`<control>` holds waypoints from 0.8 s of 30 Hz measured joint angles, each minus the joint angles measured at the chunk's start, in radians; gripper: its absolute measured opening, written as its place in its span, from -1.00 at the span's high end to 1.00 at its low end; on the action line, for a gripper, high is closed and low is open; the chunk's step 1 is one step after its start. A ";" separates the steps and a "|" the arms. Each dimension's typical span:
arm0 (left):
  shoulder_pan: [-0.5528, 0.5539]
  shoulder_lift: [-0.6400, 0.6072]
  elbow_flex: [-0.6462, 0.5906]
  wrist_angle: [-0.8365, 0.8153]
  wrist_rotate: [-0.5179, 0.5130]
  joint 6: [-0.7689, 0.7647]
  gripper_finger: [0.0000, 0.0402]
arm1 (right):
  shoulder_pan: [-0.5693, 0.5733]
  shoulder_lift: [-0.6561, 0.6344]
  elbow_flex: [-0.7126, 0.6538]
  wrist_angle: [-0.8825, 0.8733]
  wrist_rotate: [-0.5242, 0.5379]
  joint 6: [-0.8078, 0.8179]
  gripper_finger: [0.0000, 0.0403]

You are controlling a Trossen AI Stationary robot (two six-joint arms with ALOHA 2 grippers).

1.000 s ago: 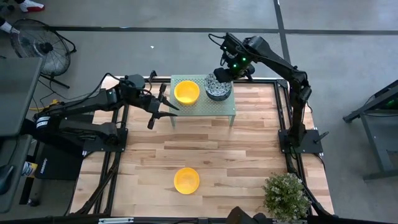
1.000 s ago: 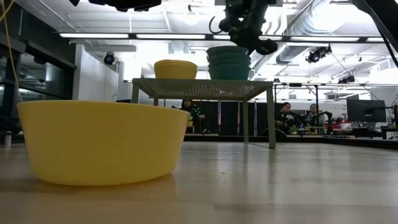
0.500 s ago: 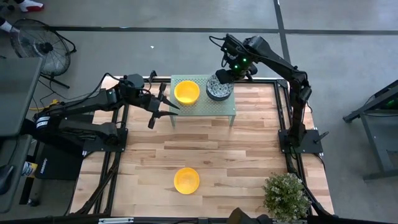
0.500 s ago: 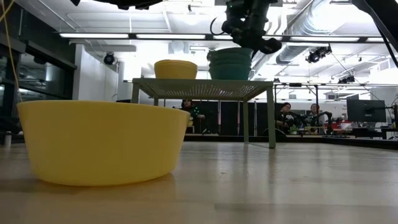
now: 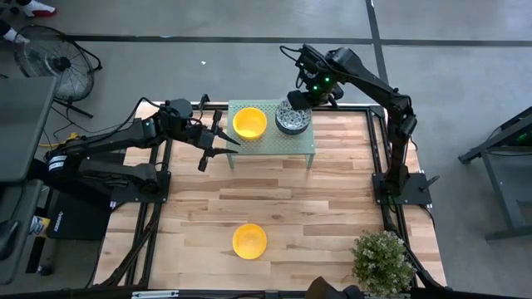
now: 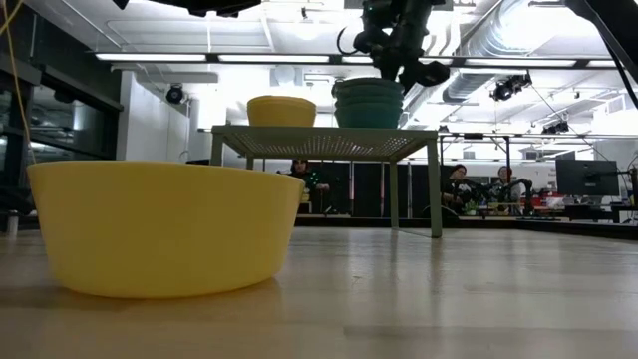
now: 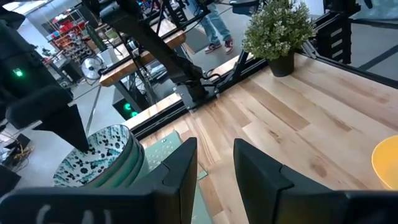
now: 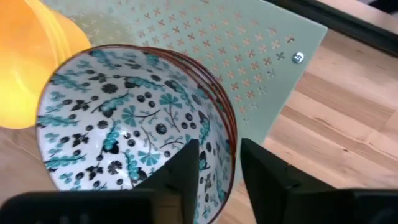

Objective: Pick & Place Mini bowls
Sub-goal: Stack the yellow bowl on the stacked yellow bowls on the shelf

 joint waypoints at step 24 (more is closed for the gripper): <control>-0.001 0.000 0.001 -0.046 0.002 -0.114 0.50 | 0.140 -0.307 0.000 0.008 0.160 -0.157 0.34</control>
